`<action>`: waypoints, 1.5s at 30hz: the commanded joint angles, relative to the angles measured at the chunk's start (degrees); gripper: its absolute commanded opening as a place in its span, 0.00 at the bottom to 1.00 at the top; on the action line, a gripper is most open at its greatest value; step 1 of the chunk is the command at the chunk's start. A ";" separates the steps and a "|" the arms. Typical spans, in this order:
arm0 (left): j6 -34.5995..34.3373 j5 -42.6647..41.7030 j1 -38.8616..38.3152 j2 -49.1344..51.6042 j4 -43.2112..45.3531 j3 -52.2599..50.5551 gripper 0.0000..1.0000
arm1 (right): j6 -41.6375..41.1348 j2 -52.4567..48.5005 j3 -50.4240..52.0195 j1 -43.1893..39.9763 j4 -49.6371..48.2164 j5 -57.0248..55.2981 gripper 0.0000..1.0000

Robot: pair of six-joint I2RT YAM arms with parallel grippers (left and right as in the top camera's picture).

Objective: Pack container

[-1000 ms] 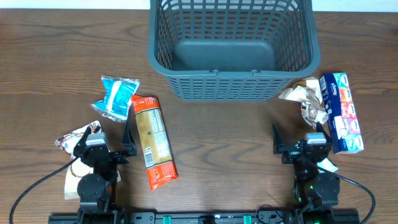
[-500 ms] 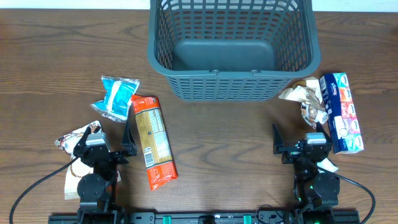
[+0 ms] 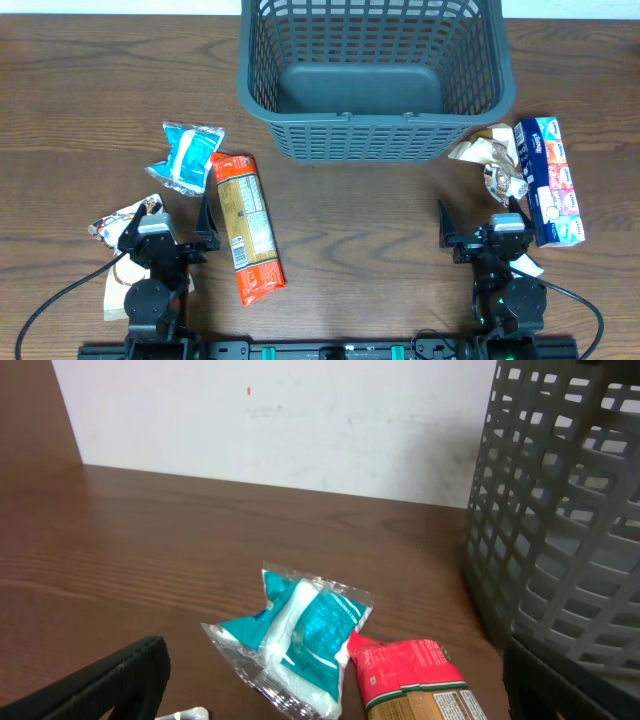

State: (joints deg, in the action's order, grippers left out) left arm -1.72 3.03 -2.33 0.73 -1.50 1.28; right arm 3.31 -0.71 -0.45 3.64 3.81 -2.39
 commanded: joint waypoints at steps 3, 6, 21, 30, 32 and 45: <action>-0.74 1.73 0.28 -0.39 -2.32 -1.05 0.99 | -0.72 0.33 0.13 0.85 0.24 -0.59 0.99; -0.74 1.73 0.28 -0.39 -2.32 -1.05 0.99 | -0.72 0.33 0.13 0.85 0.24 -0.59 0.99; -0.74 1.73 0.28 -0.39 -2.32 -1.05 0.99 | -0.74 0.33 0.13 0.85 0.28 0.76 0.99; -0.74 1.73 0.28 -0.39 -2.32 -1.05 0.99 | -7.87 0.33 0.13 0.83 0.28 1.27 0.99; -0.74 1.73 0.28 -0.39 -2.32 -1.05 0.99 | -11.30 0.33 -0.07 0.83 0.02 2.03 0.99; -0.74 1.73 0.28 -0.39 -2.32 -1.05 0.99 | -3.65 -20.44 -31.30 -4.48 22.91 2.86 0.99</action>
State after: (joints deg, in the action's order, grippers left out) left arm -1.72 3.05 -2.33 0.73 -1.48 1.28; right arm -4.56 -15.11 -22.46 0.62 22.11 0.03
